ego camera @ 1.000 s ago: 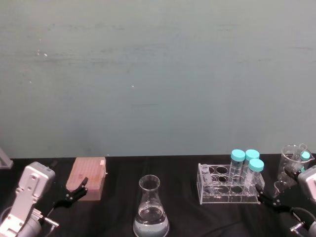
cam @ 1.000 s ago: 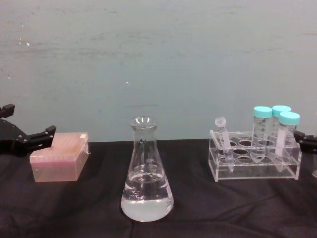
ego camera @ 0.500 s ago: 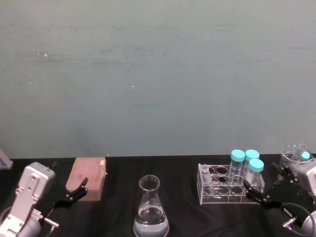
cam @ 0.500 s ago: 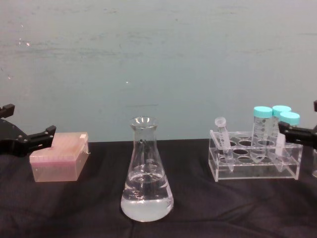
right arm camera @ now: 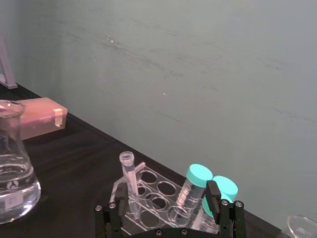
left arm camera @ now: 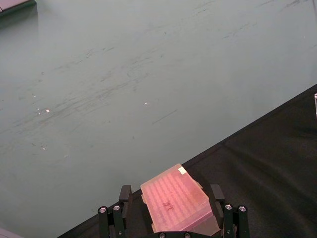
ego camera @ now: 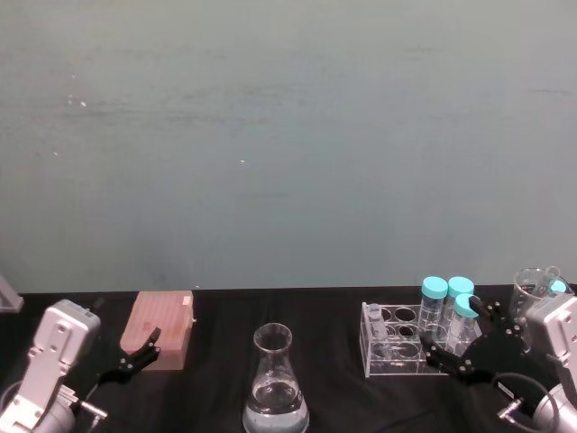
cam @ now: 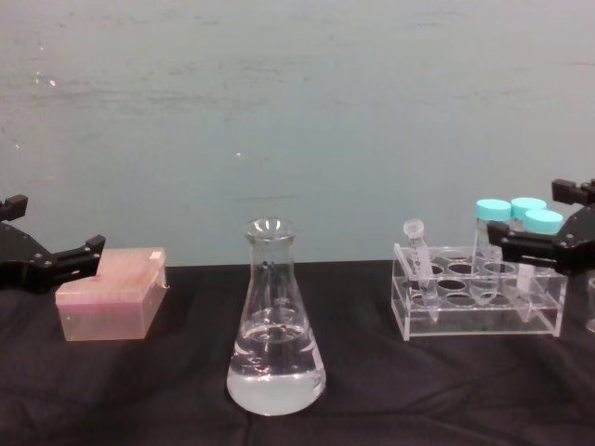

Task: Pour the liquid from the test tube into the beaker using one hand.

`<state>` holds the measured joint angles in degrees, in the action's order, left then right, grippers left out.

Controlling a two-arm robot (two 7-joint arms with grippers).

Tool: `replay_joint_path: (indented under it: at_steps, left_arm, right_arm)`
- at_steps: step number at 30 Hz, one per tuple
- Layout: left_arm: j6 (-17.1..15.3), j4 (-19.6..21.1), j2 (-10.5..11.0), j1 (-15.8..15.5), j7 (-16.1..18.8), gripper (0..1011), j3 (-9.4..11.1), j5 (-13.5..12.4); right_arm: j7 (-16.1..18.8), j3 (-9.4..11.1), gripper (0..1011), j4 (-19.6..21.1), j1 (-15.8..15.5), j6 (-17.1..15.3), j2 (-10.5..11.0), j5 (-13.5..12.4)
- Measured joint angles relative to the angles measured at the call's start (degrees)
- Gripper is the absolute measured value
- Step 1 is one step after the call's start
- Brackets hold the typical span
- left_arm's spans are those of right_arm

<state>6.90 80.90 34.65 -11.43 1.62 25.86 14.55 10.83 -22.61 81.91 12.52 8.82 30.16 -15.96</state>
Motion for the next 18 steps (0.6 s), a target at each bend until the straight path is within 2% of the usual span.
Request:
replay_joint_path:
  at_steps: [18]
  left_arm:
    - [0.0,0.0,0.0,0.0,0.0,1000,0.0,0.0]
  right_arm:
    - [5.3,-0.2,1000,-0.7,1.3,-0.9,-2.5,1.6]
